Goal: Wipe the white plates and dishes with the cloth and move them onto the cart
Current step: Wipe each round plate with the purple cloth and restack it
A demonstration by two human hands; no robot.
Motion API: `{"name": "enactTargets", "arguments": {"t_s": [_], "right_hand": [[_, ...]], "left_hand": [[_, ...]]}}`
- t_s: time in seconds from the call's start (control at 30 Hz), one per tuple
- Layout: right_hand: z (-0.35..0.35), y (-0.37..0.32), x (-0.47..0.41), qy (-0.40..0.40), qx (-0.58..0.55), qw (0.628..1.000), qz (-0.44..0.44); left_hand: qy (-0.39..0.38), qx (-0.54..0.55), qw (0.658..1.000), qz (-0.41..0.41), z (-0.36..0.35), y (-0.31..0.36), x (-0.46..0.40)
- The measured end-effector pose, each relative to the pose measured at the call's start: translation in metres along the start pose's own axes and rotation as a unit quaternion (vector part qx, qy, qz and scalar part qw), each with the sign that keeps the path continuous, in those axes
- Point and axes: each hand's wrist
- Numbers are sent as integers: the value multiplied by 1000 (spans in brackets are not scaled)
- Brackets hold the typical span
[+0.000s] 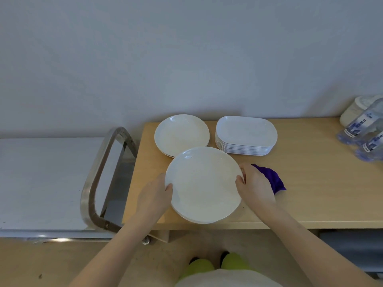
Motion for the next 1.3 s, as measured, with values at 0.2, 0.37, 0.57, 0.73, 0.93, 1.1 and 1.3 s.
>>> {"name": "enactTargets", "arguments": {"t_s": [0.2,0.37,0.57,0.73,0.93,1.1,1.3], "right_hand": [[-3,0,-1,5,62,998,18],[-6,1,0,9,89,996,28],[-7,1,-1,10,75,997,20],[0,11,-8,50,7,998,-37],[11,51,-19,27,146,978,-144],[13,71,-23,-17,109,982,-151],[27,78,-25,-11,-7,990,-138]], "left_hand": [[-6,-16,1000,4,-1,0,-1],[-11,-21,1000,1,0,-2,-2],[-1,-20,1000,13,-2,-2,-1],[25,-4,999,23,-2,0,1],[83,12,996,42,-3,6,5],[116,40,992,39,0,17,0],[124,2,992,-5,-11,27,-2]]}}
Point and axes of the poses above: each hand's wrist, its own x-axis away from the middle knuckle, its own z-axis out of the back of the hand, y = z × x, and after that the axes turned 6 degrees about -z, right-handed
